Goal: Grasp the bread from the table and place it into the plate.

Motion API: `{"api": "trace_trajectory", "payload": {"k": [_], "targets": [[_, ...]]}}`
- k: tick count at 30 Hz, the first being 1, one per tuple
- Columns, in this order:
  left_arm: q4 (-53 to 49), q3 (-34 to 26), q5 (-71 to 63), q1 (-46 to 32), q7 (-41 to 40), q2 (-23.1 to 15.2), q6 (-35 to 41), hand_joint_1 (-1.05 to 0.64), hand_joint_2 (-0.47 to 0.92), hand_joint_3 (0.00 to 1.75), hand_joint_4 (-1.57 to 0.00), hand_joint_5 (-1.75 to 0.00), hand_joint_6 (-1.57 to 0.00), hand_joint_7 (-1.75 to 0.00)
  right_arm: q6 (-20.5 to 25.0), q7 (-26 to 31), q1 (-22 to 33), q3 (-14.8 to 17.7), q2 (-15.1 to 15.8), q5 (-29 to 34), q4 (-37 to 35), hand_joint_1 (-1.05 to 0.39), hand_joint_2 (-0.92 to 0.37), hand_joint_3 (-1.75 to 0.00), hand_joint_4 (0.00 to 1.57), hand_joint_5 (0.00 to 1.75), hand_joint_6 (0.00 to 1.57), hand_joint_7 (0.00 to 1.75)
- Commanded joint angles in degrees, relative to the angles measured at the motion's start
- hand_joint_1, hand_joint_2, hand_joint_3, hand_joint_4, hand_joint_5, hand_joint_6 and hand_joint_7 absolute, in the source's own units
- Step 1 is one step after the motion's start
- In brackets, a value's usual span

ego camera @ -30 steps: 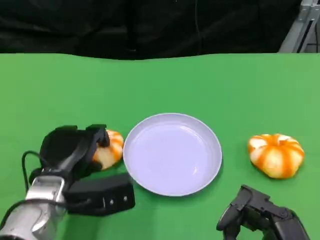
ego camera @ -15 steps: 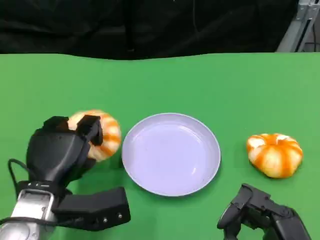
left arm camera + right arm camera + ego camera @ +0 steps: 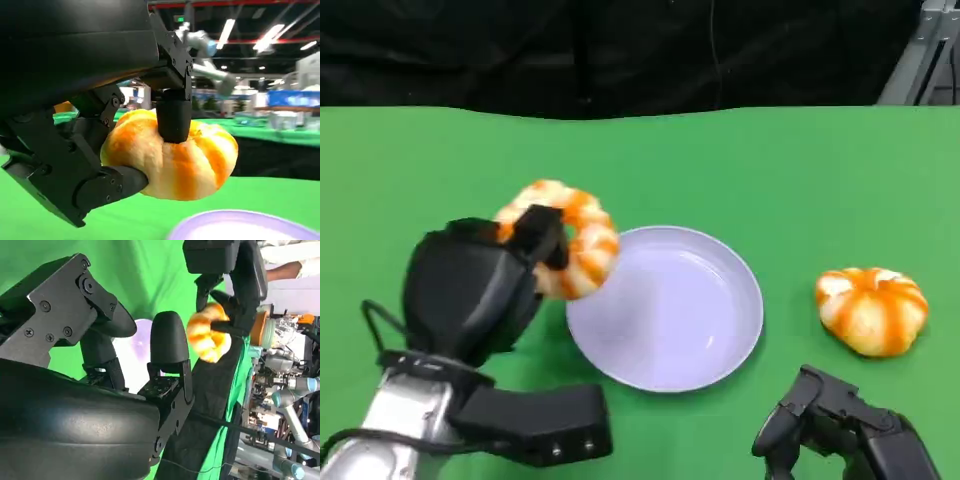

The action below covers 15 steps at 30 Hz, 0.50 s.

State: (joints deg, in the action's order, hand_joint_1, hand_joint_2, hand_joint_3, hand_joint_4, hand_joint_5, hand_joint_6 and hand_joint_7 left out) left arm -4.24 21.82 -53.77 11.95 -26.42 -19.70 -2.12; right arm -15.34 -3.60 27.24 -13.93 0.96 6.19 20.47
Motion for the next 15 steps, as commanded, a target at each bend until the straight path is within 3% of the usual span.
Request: {"api": "trace_trajectory", "payload": {"k": [1,8,12,13,14,15], "targets": [[-0.19,0.50,0.63,2.16,1.70,1.29,-1.37,-0.17,0.30,1.31,-0.96,-1.75,-0.75,-1.75,-0.59,0.40,0.17,0.34,0.36,-0.21,-0.51,-0.01,-0.37,-1.34,0.65,1.68,0.67,1.46],[-3.54,3.39,3.58,5.86,8.68,6.49,-1.56,-0.17,0.28,1.34,-0.96,-1.75,-0.78,-1.75,-0.62,0.55,0.38,0.06,0.21,-0.32,-0.55,-0.04,-0.38,-1.31,0.65,1.67,0.67,1.45],[-7.34,4.27,5.73,8.11,14.84,9.48,0.75,-0.18,0.36,1.23,-0.93,-1.75,-0.76,-1.74,-0.01,0.50,0.40,-0.15,0.02,-0.67,-0.30,-0.04,-0.38,-1.31,0.65,1.68,0.67,1.45],[-7.95,4.33,6.23,8.57,16.44,9.99,1.59,-0.19,0.42,1.12,-0.87,-1.75,-0.78,-1.50,0.10,0.52,0.40,-0.17,-0.02,-0.70,-0.27,-0.05,-0.38,-1.31,0.64,1.68,0.66,1.45],[-8.17,4.17,7.18,8.91,18.36,10.48,2.54,-0.20,0.44,1.08,-0.85,-1.75,-0.79,-1.41,-0.09,0.63,0.35,-0.17,-0.06,-0.55,-0.41,-0.05,-0.38,-1.31,0.64,1.68,0.66,1.45],[-8.24,4.06,7.85,9.13,19.61,10.77,3.16,-0.22,0.50,0.97,-0.79,-1.75,-0.79,-1.20,-0.24,0.71,0.32,-0.16,-0.08,-0.43,-0.51,-0.05,-0.38,-1.31,0.65,1.68,0.67,1.45]]}}
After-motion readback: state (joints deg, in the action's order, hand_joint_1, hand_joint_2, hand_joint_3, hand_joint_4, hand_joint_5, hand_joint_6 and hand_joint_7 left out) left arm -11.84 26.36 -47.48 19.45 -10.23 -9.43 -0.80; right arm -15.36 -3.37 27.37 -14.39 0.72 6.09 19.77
